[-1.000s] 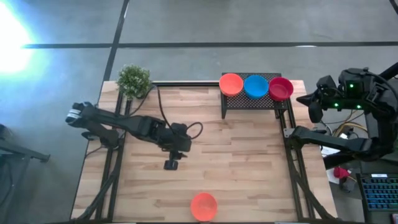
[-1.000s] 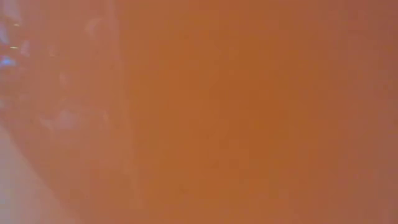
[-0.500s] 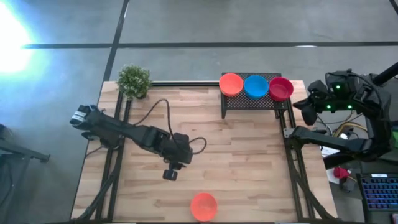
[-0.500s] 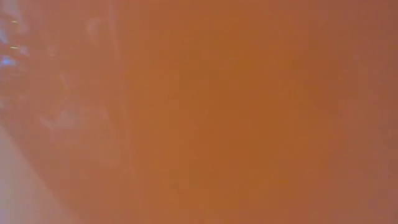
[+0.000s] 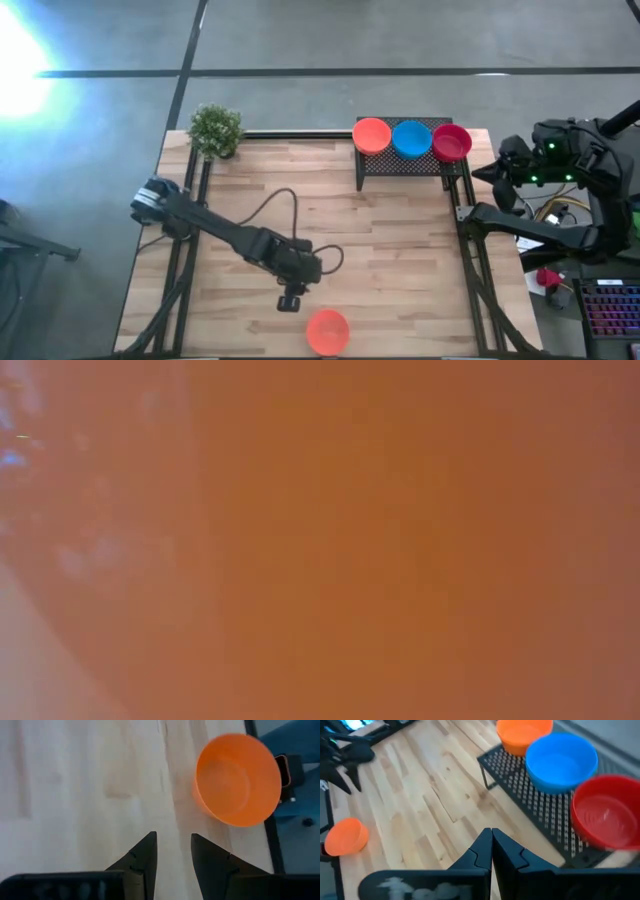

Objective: Pick & Place Mini bowls
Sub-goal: Stack the orange bowl on top of the stacked orange bowl on the shelf

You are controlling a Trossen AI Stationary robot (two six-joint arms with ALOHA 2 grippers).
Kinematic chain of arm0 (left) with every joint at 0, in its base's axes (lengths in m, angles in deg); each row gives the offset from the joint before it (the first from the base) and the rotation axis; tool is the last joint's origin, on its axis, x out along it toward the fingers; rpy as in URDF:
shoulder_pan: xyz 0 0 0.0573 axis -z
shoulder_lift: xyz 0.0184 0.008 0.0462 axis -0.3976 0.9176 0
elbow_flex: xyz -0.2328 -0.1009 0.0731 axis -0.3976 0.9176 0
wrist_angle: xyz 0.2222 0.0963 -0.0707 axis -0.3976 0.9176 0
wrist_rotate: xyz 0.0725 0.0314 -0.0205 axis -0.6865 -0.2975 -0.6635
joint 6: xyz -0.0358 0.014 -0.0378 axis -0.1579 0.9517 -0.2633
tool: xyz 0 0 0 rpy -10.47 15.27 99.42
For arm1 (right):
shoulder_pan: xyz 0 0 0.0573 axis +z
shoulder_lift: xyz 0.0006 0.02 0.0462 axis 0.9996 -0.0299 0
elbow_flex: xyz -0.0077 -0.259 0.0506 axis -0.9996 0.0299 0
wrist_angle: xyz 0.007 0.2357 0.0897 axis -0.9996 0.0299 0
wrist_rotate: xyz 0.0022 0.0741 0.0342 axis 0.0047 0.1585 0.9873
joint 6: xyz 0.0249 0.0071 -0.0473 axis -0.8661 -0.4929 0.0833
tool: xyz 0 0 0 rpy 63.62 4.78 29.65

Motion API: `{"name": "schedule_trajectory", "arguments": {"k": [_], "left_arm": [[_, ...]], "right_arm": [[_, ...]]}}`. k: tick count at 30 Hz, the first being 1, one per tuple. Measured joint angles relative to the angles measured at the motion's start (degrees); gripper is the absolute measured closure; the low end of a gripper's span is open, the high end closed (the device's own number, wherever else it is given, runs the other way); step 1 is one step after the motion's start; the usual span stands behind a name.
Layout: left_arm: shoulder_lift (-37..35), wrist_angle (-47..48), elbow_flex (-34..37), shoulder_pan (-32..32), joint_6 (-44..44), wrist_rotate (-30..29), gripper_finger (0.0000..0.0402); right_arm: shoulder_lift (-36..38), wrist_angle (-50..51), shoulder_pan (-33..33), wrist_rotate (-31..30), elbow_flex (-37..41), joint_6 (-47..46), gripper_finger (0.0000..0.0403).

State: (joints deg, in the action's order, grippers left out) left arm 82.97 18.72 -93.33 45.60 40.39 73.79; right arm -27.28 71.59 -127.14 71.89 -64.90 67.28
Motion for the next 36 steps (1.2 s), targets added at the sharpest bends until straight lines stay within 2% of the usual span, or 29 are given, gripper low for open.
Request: {"name": "schedule_trajectory", "arguments": {"k": [6,9,11,14,19,25,28,36], "left_arm": [[3.9,-3.3,-1.2,1.4,-13.4,7.8,0.0289],[3.9,-8.3,-2.0,2.0,-17.5,8.7,0.0289],[3.9,-11.9,-2.1,2.5,-19.7,7.5,0.0289],[3.9,-15.8,-1.4,3.6,-22.6,2.7,0.0289],[3.9,-15.0,0.1,4.8,-25.1,-4.0,0.0289],[7.0,-15.5,0.3,4.9,-25.0,-4.7,0.0289],[9.5,-15.6,0.3,5.1,-24.9,-3.0,0.0289],[11.6,-16.6,0.3,5.1,-24.7,-4.5,0.0289]], "right_arm": [[1.1,-1.6,0.0,3.3,0.0,-0.6,0.0394],[1.2,-1.6,0.0,3.6,0.0,-1.4,0.0394],[1.2,-1.6,0.0,3.6,0.0,-1.7,0.0394],[1.1,-1.9,0.0,3.6,0.0,-0.9,0.0394],[1.2,-2.0,0.0,5.7,0.0,1.3,0.0394],[1.2,-2.2,0.0,6.1,0.0,1.8,0.0394],[1.2,-2.6,0.0,6.3,0.0,1.8,0.0394],[1.2,-2.7,0.0,6.6,0.0,1.8,0.0394]]}}
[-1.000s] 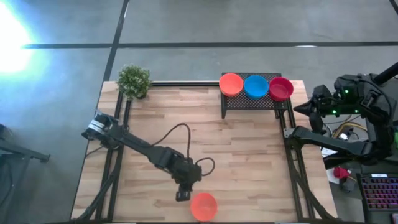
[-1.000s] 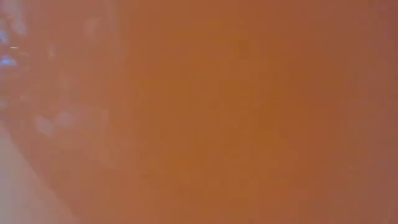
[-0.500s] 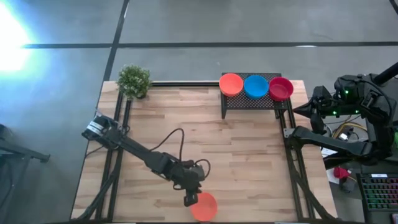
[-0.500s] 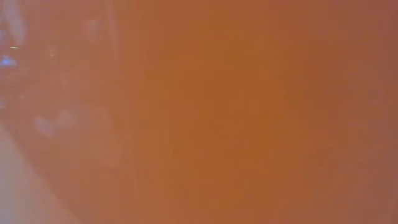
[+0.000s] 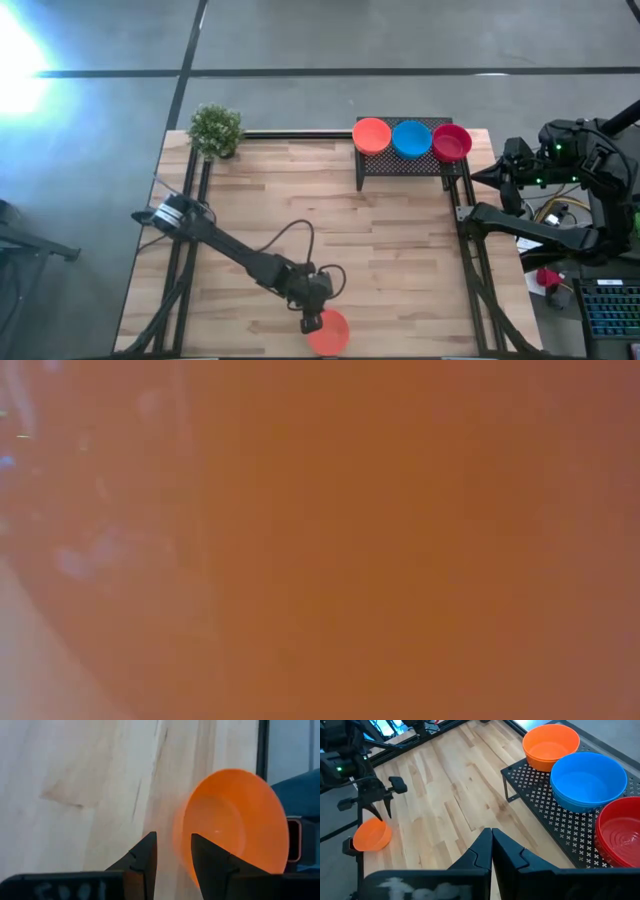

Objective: Pick & Place Mini bowls
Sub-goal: Stack the orange bowl on top of the stacked orange bowl on the shelf

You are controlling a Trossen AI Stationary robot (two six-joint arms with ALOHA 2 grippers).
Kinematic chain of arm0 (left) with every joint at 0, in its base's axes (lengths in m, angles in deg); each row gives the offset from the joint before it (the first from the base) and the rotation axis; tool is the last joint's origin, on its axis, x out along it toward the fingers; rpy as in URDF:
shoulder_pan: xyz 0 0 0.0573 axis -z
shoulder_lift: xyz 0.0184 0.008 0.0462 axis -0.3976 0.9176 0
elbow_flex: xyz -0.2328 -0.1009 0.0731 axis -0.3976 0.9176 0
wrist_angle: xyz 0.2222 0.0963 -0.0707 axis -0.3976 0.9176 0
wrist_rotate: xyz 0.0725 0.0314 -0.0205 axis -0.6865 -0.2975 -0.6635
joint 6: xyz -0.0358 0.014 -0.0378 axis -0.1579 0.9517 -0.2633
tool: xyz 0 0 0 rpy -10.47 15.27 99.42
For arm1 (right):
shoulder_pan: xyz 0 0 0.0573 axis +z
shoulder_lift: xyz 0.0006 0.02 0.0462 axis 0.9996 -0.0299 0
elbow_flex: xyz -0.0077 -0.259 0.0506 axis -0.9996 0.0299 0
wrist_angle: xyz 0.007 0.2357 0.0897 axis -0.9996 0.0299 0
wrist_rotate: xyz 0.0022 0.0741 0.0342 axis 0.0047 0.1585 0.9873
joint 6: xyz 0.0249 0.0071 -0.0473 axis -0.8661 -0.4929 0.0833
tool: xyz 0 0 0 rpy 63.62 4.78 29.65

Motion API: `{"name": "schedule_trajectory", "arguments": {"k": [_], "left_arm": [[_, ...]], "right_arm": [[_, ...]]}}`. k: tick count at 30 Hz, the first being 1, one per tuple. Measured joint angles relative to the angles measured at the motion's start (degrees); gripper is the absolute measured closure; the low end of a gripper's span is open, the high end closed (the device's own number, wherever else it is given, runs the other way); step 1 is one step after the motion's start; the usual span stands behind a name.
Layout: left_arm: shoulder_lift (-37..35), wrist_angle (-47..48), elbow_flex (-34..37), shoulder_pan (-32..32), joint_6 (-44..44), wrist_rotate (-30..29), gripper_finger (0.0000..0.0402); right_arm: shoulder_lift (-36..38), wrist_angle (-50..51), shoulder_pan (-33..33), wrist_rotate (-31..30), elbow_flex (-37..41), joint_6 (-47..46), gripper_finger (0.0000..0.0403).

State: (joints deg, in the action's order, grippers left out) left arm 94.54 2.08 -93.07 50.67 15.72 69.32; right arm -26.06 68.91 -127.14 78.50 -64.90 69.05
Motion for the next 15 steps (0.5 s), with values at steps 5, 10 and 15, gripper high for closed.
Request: {"name": "schedule_trajectory", "arguments": {"k": [5,10,15], "left_arm": [[1.7,-2.0,0.0,0.6,-1.2,1.6,0.0289],[3.1,-2.2,0.0,0.7,-2.4,1.6,0.0289],[4.4,-2.1,0.0,0.7,-4.4,1.7,0.0301]], "right_arm": [[0.0,0.0,0.0,0.0,0.0,0.0,0.0394],[0.0,0.0,0.0,0.0,0.0,0.0,0.0394],[0.0,-0.2,0.0,1.2,0.0,0.0,0.0394]]}}
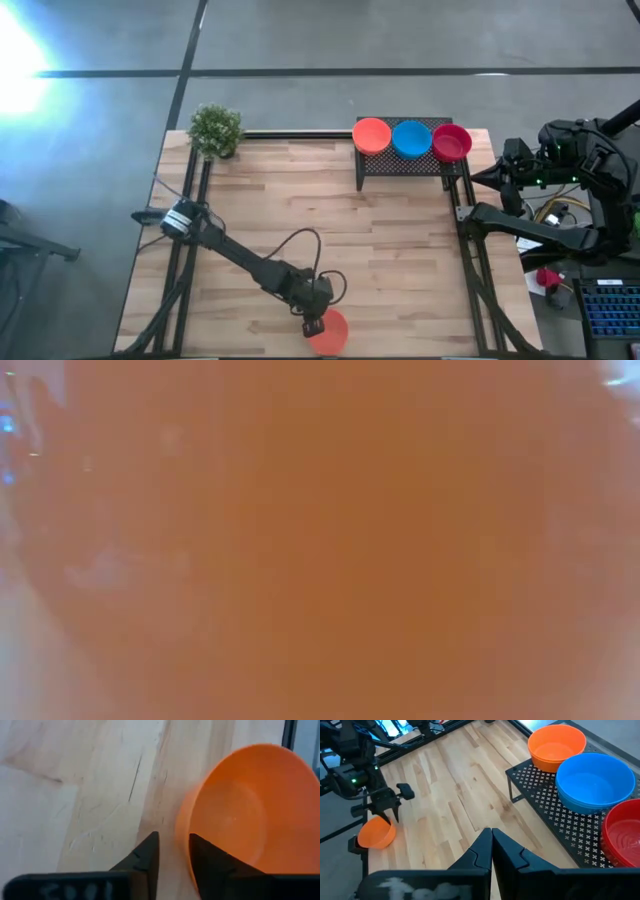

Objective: Pick & Place Mini bowls
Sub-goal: Stack the orange bowl on top of the stacked orange bowl on the shelf

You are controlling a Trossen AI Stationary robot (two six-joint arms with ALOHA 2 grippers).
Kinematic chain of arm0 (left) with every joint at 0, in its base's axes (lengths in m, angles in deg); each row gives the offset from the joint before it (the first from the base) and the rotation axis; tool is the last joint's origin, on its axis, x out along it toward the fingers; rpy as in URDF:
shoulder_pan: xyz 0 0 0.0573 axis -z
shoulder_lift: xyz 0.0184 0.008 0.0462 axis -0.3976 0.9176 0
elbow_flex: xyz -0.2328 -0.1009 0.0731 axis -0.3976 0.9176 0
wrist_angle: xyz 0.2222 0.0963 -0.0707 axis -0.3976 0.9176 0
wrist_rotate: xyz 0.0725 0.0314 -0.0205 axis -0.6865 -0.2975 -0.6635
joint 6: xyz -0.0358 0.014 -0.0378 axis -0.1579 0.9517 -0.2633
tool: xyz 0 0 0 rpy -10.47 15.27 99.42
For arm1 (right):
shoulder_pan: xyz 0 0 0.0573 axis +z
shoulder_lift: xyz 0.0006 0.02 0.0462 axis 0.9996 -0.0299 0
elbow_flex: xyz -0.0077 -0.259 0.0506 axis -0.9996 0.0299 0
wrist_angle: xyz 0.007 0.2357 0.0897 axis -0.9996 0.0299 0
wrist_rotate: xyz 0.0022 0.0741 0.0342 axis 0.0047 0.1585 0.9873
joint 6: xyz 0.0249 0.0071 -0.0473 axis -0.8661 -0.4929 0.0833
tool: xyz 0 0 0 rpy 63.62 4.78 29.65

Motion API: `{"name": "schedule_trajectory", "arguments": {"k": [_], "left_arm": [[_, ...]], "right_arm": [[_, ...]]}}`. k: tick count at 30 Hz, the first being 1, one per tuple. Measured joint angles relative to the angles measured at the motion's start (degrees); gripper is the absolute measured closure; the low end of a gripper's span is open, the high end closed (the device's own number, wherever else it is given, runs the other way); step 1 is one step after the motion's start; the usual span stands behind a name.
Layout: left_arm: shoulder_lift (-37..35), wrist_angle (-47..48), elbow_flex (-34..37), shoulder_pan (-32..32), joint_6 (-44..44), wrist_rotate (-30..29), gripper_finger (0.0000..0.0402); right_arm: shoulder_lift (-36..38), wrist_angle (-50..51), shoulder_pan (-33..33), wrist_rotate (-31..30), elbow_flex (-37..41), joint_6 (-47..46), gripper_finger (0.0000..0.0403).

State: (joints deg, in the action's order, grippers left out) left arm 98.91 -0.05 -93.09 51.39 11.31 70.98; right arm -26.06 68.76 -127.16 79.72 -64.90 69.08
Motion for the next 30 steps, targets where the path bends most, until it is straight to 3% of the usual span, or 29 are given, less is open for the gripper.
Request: {"name": "schedule_trajectory", "arguments": {"k": [6,12,16,21,30], "left_arm": [[0.3,0.7,0.0,0.0,-1.3,0.8,0.0389],[-1.7,1.2,-0.4,-0.5,-1.6,0.3,0.0399],[-5.2,2.1,-0.9,-1.3,-3.2,-3.4,0.0400],[-10.5,4.8,-0.9,-2.4,-6.8,-16.7,0.0400],[-16.8,9.2,-0.9,-3.1,-11.7,-49.5,0.0401]], "right_arm": [[0.0,0.0,0.0,0.1,0.0,-0.2,0.0394],[0.0,-0.1,0.0,0.1,0.0,0.0,0.0394],[0.0,-0.5,0.0,1.1,0.0,0.6,0.0394],[0.0,-2.2,0.0,4.1,0.0,1.5,0.0394],[0.0,-9.4,0.0,4.6,2.0,4.6,0.0394]]}}
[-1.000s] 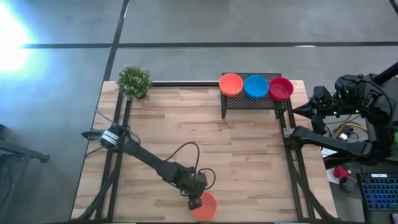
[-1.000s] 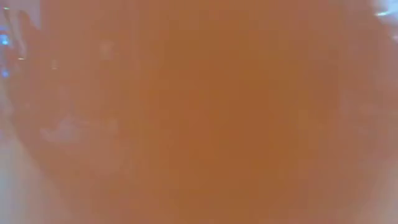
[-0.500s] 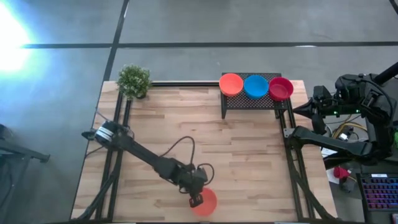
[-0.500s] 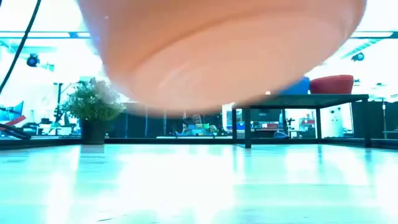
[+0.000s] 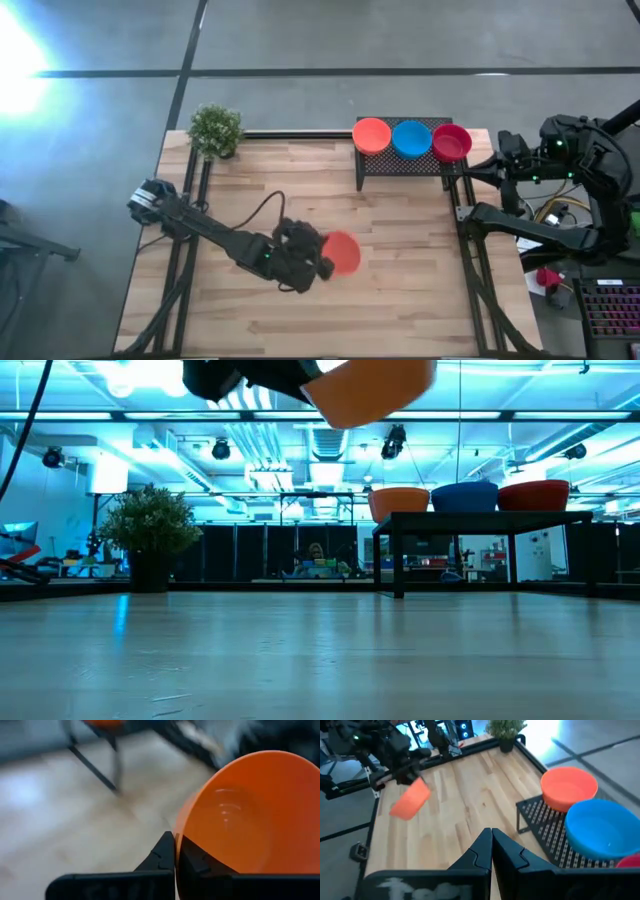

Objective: Pick & Place Mini bowls
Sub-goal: Stack the orange bowl on top of the stacked orange bowl on the shelf

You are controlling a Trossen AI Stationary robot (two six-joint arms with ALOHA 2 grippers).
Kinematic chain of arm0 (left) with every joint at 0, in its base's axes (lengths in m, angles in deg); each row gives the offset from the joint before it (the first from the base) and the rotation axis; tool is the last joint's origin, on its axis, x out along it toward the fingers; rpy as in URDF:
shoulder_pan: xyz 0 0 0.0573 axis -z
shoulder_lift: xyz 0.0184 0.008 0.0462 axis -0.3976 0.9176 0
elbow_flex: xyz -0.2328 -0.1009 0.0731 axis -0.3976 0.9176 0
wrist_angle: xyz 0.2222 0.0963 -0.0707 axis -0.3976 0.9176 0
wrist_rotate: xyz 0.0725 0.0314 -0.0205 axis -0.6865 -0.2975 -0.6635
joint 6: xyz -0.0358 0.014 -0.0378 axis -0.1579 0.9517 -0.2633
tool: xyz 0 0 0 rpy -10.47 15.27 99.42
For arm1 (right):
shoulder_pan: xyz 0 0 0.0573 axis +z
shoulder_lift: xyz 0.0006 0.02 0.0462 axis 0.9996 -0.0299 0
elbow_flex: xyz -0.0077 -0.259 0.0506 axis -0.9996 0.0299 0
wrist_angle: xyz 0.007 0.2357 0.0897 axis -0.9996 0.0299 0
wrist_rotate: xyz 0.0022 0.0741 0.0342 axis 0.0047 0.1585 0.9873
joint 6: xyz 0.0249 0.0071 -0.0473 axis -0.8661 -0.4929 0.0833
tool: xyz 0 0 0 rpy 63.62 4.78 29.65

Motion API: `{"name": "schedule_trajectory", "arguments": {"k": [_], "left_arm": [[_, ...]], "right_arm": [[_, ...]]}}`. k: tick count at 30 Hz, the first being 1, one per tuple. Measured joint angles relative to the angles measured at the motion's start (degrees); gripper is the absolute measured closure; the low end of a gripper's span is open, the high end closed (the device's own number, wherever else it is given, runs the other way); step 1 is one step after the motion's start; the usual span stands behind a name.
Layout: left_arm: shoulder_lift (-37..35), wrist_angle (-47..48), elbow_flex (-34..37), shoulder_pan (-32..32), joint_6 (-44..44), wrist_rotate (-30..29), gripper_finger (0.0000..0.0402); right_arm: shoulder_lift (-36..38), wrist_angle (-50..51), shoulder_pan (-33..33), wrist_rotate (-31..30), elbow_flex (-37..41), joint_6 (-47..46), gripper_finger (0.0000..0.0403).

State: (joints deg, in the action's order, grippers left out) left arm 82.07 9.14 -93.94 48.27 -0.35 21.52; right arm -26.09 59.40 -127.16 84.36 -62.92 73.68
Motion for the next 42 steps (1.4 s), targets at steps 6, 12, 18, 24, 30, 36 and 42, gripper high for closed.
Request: {"name": "schedule_trajectory", "arguments": {"k": [6,12,18,24,30,36,42], "left_arm": [[-0.3,0.2,0.0,-1.7,2.9,-23.5,0.0401],[-0.4,-2.0,-0.6,-5.4,13.0,-33.4,0.0401],[-0.4,-3.9,-3.6,-9.4,26.6,-37.1,0.0401],[-0.4,-4.0,-7.3,-12.9,35.5,-37.1,0.0401],[-0.4,-4.1,-8.0,-14.6,37.0,-36.9,0.0401],[-0.4,-4.1,-8.0,-16.3,40.8,-36.8,0.0401],[-0.6,-4.1,-8.0,-17.7,45.0,-33.5,0.0401]], "right_arm": [[0.0,-9.7,0.0,2.5,6.6,2.3,0.0394],[-0.1,-25.3,0.2,7.7,14.7,2.9,0.0394],[-0.3,-35.7,2.2,8.9,21.2,5.5,0.0394],[-2.6,-45.9,5.3,9.0,25.3,4.5,0.0394],[-9.2,-50.6,7.7,8.4,24.6,7.5,0.0394],[-19.2,-50.7,10.6,6.9,19.7,9.3,0.0389],[-30.1,-50.6,12.6,0.8,11.7,11.3,0.0343]]}}
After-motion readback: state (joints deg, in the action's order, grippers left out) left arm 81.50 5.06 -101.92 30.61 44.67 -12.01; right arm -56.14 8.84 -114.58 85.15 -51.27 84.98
